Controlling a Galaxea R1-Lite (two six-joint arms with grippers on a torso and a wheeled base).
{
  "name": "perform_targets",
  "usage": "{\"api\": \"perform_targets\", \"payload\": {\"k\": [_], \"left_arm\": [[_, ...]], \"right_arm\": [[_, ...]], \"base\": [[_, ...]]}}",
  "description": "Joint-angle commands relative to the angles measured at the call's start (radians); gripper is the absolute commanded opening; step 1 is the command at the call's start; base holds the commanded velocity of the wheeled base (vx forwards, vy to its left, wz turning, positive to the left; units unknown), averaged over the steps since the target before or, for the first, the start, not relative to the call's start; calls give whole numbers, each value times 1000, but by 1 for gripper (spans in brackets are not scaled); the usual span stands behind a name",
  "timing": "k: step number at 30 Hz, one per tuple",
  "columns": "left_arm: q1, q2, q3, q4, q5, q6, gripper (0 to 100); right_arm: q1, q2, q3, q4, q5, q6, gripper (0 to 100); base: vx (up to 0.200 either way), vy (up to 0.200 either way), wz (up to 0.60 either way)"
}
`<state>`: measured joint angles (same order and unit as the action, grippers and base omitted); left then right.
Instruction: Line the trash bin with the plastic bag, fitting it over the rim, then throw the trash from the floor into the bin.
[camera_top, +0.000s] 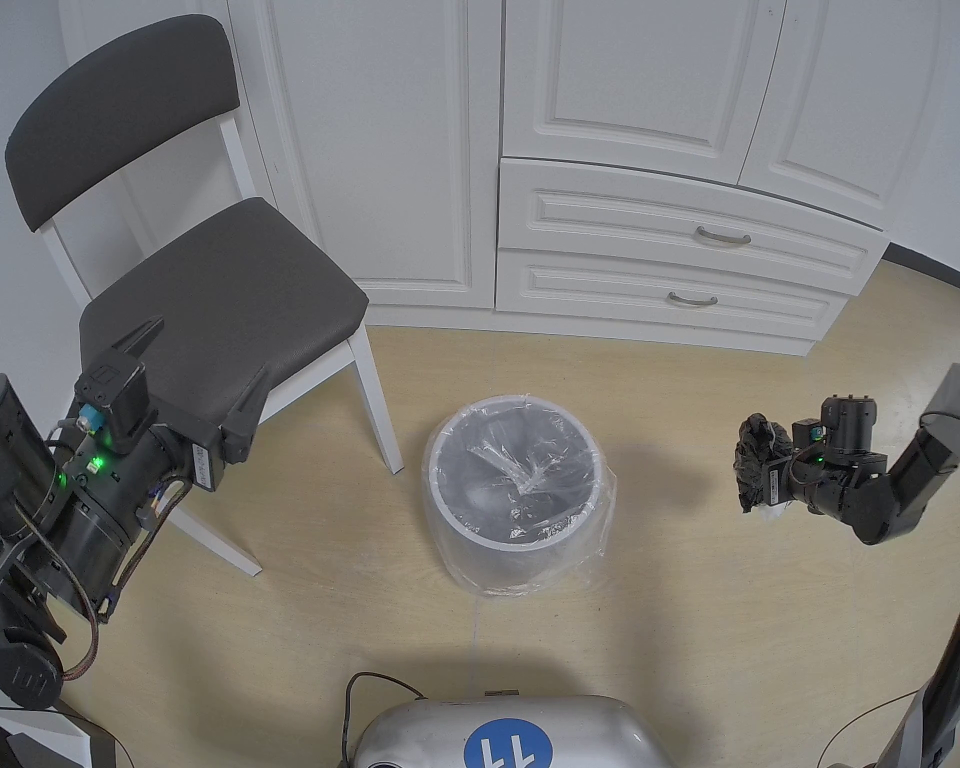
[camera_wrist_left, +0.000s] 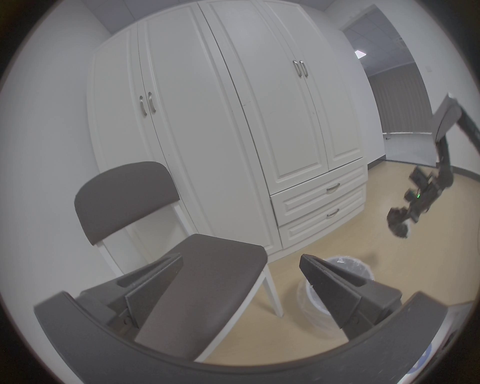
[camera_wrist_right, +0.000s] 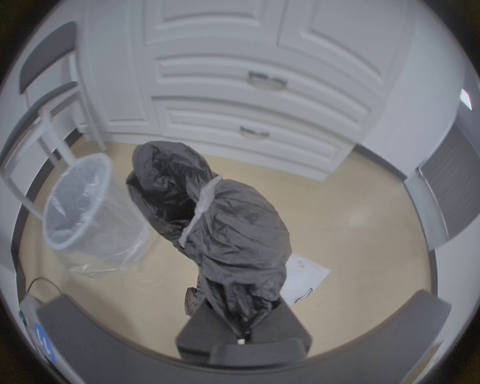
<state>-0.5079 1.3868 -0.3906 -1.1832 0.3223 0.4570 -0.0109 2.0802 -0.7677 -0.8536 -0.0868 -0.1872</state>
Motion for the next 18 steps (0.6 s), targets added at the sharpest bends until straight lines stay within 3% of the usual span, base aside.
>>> {"api": "perform_targets", "payload": {"k": [1,5,10,13,18], "left_arm": [[51,-100,49,-18,20,112,100],[69,-107,59,-21,21,135,100],[100,-111,58,-23,20,138,100],[112,-115,58,-23,20,141,100],[121,-160,59,-19,21,163,100]], "right_arm": [[186,-489,315,-31,-8,-161,0],[276,-543,355,-33,-27,-184,0],[400,-546,361,-41,-143,-189,0],[453,-535,360,-62,-177,-182,0],[594,-447,350,-205,-191,-87,0]], "base": [[0,0,0],[0,0,0],[0,0,0],[0,0,0],[0,0,0]]}}
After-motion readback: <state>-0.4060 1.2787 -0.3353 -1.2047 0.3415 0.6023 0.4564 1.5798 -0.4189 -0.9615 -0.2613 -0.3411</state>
